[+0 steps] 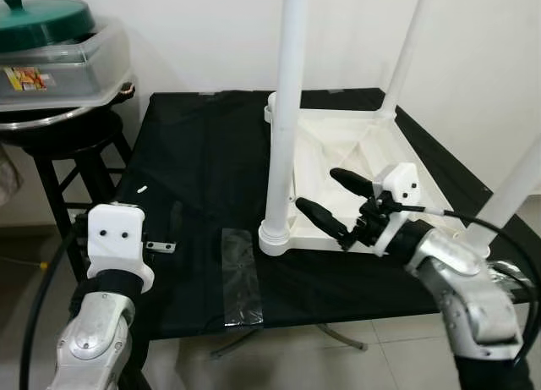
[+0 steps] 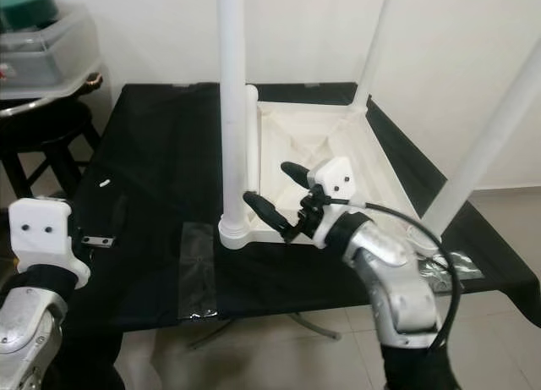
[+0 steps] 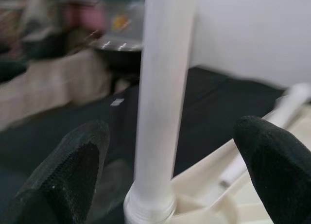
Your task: Building children table
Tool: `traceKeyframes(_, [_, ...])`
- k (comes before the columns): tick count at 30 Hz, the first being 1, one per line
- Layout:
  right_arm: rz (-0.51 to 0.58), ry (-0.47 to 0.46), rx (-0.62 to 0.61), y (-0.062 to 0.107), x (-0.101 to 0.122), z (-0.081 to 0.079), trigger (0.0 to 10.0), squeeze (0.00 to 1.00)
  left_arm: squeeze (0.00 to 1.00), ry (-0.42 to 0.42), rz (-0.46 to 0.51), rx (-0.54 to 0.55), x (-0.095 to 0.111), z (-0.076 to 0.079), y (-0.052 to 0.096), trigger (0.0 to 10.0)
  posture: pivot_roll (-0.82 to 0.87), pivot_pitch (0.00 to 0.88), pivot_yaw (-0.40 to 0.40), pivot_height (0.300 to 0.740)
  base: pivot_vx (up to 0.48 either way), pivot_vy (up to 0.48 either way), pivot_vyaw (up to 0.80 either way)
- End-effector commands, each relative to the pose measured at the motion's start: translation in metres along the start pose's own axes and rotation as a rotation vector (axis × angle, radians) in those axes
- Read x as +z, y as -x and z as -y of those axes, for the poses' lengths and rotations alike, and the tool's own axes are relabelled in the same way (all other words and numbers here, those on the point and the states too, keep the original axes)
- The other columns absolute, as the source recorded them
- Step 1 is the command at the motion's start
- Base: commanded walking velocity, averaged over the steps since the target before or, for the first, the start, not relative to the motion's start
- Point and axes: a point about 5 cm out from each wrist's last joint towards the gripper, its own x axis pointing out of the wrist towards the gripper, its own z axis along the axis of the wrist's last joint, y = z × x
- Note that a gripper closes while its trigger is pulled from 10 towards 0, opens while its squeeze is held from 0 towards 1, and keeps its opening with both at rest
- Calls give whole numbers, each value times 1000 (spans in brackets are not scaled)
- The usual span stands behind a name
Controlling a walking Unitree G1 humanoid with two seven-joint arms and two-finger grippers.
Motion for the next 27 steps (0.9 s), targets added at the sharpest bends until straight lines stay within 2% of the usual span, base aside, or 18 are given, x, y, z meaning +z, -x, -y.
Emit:
traceKeyframes(1, [14, 3, 28, 4, 7, 14, 10000, 0, 0, 33, 26, -79, 8, 1, 6, 10000, 26, 176, -66, 740, 0, 0, 0])
traceKeyframes(3, [27, 18, 44, 3, 18, 30, 10000, 0, 0, 92, 58, -188, 14, 3, 13, 10000, 33, 193, -68, 740, 0, 0, 0])
traceKeyframes(7, [104, -12, 102, -1, 41, 51, 10000, 0, 0, 87, 11, -344, 10, 9, 25, 10000, 45, 225, -67, 740, 0, 0, 0])
traceKeyframes(11, [121, -27, 188, -3, 47, 51, 10000, 0, 0, 79, 4, -397, 10, 10, 30, 10000, 47, 236, -65, 740, 0, 0, 0])
traceKeyframes(12, [102, -32, 362, -6, 48, 44, 10000, 0, 0, 95, 12, -453, 12, 10, 32, 10000, 50, 247, -66, 740, 0, 0, 0])
traceKeyframes(14, [68, -31, 478, -10, 47, 39, 10000, 0, 0, 110, 16, -492, 13, 10, 33, 10000, 52, 254, -67, 740, 0, 0, 0])
traceKeyframes(18, [48, -29, 547, -20, 51, 44, 10000, 0, 0, 135, 25, -567, 16, 9, 37, 10000, 61, 273, -79, 740, 0, 0, 0])
traceKeyframes(27, [59, 14, 576, -41, 64, 50, 10000, 0, 0, 175, 69, -576, 24, -4, 33, 10000, 69, 296, -93, 740, 0, 0, 0])
